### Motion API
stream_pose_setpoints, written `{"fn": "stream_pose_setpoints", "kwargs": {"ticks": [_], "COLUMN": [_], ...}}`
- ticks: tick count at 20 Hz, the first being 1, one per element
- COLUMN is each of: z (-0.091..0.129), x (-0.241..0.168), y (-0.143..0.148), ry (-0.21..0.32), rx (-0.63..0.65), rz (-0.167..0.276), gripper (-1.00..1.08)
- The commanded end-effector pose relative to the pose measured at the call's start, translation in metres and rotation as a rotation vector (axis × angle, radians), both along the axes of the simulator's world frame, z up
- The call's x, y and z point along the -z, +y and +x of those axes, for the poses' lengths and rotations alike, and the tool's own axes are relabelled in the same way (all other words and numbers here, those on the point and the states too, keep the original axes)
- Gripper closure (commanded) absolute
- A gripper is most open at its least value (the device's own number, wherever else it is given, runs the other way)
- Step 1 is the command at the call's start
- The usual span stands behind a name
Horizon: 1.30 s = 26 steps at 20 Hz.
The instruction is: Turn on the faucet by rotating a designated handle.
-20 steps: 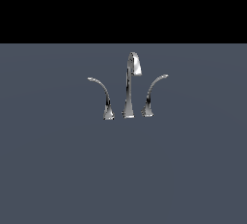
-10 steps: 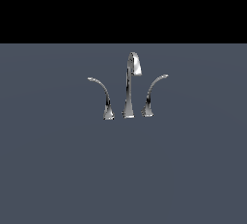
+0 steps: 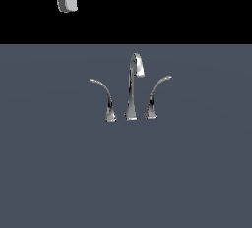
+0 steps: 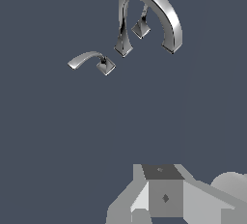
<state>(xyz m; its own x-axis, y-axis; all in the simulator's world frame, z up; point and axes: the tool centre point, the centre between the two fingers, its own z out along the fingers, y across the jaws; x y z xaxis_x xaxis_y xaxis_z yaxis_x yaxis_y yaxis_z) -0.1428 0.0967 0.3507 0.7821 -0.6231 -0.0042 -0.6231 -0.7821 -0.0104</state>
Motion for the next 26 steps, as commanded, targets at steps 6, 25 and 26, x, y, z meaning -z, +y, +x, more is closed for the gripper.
{"fn": "stream_pose_setpoints", "kwargs": {"ticks": [6,25,26], "z": [0.038,0.138,0.144], "x": [0.035,0.120,0.125], "y": [0.017,0.031,0.030], "ry": [0.001,0.004,0.004], "rx": [0.148,0.508,0.529], "rz": [0.003,-0.002,-0.003], "gripper": [1.08,1.08,1.08]}}
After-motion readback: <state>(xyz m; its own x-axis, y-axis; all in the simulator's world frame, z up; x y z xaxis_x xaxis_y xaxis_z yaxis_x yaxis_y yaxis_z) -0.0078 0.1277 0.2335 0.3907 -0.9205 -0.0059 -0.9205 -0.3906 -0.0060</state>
